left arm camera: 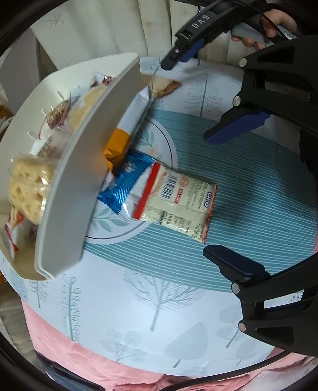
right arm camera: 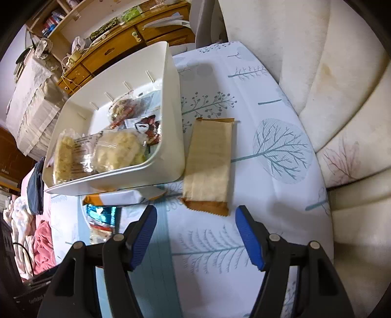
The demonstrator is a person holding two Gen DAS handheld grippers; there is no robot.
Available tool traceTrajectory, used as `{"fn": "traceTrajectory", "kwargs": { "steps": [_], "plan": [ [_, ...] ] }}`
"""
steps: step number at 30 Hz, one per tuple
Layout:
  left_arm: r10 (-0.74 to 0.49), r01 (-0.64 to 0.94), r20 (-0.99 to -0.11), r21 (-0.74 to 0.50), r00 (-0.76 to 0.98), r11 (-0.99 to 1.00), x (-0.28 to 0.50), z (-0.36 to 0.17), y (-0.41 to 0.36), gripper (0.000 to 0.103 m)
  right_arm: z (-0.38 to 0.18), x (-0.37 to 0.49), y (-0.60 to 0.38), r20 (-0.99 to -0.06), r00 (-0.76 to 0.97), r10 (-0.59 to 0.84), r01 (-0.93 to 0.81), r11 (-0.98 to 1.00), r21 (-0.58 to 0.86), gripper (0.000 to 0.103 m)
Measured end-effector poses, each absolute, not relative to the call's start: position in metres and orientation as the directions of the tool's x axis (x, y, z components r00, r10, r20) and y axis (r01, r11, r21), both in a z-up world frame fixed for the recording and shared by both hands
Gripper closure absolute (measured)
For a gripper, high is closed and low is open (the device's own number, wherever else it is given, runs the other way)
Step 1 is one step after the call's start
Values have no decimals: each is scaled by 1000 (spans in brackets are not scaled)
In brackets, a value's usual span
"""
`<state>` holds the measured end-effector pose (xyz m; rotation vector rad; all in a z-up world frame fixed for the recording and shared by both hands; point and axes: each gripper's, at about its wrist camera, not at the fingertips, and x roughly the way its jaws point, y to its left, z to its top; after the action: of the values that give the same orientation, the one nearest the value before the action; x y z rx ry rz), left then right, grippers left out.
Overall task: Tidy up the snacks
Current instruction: 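Withdraw both grippers and move left toward the blue-white wafer packet, then grasp the cream UPO packet with left while right grasps the brown paper packet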
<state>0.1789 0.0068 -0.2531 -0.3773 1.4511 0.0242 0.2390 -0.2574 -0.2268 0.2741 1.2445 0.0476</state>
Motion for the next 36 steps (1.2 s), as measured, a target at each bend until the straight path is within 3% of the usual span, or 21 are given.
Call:
{"fn": "traceTrajectory", "kwargs": {
  "steps": [9, 25, 32, 36],
  "plan": [
    [-161, -313, -967, -218, 198, 924, 167, -276, -5, 20, -257, 253, -261, -925, 335, 181, 33, 979, 203, 36],
    [-50, -342, -986, -102, 160, 934, 186, -310, -18, 20, -272, 274, -251, -927, 348, 139, -30, 990, 138, 36],
    [-7, -337, -986, -63, 164, 939, 196, -316, -27, 20, -274, 273, -236, -927, 371, 59, -94, 995, 26, 36],
    [20, -330, -984, -40, 176, 943, 199, -314, -29, 29, -274, 271, -232, -926, 376, 47, -121, 993, 2, 37]
  ]
}}
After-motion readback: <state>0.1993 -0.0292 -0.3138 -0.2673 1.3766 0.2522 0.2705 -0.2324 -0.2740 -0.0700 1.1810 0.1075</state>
